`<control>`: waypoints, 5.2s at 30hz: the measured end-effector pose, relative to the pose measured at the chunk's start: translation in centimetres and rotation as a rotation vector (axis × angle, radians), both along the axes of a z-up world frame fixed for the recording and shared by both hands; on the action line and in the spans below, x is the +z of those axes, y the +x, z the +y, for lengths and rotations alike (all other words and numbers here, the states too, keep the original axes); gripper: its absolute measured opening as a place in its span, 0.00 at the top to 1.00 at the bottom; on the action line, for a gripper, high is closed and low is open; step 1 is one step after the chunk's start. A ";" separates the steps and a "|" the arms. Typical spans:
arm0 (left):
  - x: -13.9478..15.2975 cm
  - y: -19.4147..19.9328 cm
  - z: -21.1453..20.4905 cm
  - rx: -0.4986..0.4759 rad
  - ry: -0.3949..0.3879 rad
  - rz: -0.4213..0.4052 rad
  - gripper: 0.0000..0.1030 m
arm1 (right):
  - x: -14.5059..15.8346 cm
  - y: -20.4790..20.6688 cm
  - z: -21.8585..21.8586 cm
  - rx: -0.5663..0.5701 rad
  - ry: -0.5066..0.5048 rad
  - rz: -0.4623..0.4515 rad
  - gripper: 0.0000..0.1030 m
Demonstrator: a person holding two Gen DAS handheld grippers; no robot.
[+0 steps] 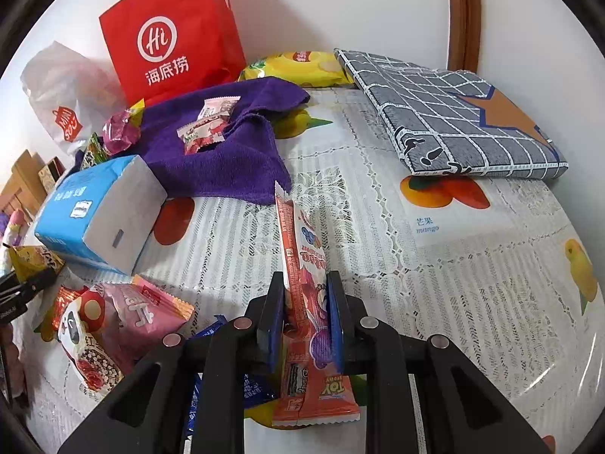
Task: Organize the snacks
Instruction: 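Carry both packets up over the purple towel with both tools, then open the right tool to drop the strip candy onto the towel, then open the left tool to drop the yellow packet onto the towel, then grasp the blue biscuit packet on the bed with the right tool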
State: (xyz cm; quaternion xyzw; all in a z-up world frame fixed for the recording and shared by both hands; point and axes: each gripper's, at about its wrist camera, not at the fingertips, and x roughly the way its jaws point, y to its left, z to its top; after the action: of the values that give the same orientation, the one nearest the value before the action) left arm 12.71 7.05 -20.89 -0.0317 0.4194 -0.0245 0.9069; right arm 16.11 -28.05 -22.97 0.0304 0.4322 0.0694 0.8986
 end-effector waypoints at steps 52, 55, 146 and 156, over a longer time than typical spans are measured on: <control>16.6 9.6 1.7 0.056 -0.115 -0.150 0.60 | 15.0 11.9 10.3 0.090 0.002 -0.144 0.85; 16.9 11.2 1.5 0.057 -0.116 -0.152 0.60 | 15.2 13.5 10.7 0.093 0.007 -0.142 0.85; 17.5 16.1 -0.4 -0.024 -0.107 -0.057 0.42 | 13.2 8.8 5.1 0.000 -0.074 -0.102 0.50; 19.3 12.3 -4.2 -0.075 -0.063 -0.108 0.42 | 7.3 1.3 2.5 0.035 -0.078 0.077 0.50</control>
State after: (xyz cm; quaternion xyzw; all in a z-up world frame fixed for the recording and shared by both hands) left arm 24.99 2.85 -1.62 -0.0431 0.3696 -0.0731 0.9253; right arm 17.45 -25.56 -15.68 -0.0095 0.4691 0.0668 0.8806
